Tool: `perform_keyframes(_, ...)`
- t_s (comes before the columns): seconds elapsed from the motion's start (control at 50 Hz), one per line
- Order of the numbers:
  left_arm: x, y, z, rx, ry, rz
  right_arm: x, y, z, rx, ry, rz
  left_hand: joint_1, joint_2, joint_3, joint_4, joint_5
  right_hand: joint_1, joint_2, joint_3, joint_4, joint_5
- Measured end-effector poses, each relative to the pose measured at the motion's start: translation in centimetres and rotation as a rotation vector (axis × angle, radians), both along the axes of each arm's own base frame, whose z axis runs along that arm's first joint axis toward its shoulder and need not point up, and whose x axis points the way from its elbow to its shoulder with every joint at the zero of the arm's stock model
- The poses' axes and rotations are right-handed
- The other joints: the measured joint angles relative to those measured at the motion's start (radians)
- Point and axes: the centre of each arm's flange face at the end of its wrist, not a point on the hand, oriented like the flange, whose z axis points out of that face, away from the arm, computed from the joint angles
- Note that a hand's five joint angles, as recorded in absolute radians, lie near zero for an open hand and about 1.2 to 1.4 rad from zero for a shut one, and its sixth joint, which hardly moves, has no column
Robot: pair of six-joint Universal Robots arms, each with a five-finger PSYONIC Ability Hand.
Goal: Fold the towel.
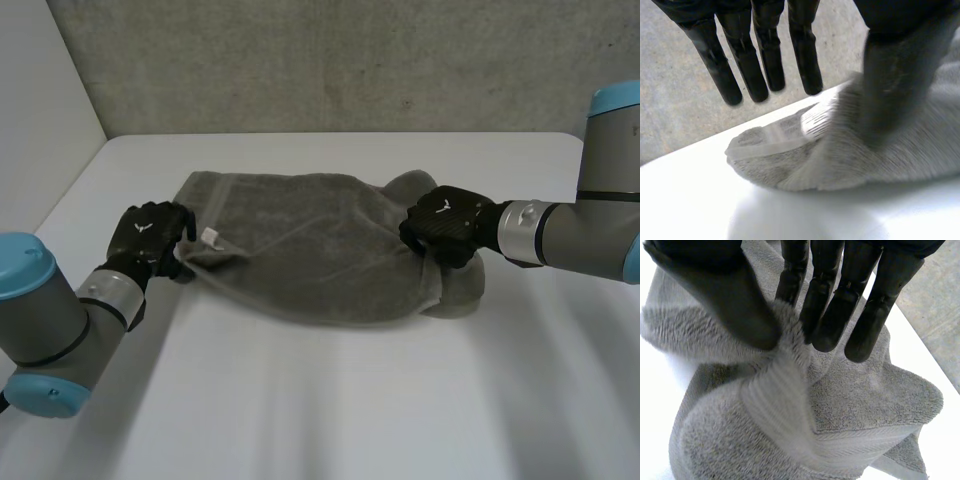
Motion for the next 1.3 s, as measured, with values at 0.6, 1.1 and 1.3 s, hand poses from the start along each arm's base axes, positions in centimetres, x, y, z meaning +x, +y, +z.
perform_keyframes(0.6, -1.4, 5.2, 1.0, -0.062, -0.107, -0.290, -3.5, 7.0, -0.2, 0.104, -0.224, -0.430, -0.112, -0.114, -0.112, -0.116, -0.127, -0.535, -0.542, -0.558, -0.558, -0.580)
perform_keyframes(1.1, -1.8, 4.6, -2.6, -0.172, -0.423, -0.419, -4.2, 10.5, -4.2, -0.013, -0.159, -0.401, -0.013, -0.034, -0.051, -0.048, -0.003, -0.439, -0.461, -0.471, -0.471, -0.449)
perform_keyframes(1.3, -1.8, 4.5, -2.8, -0.177, -0.427, -0.417, -3.2, 10.0, -5.2, -0.047, -0.204, -0.380, -0.014, -0.034, -0.051, -0.048, -0.003, -0.439, -0.462, -0.471, -0.471, -0.449)
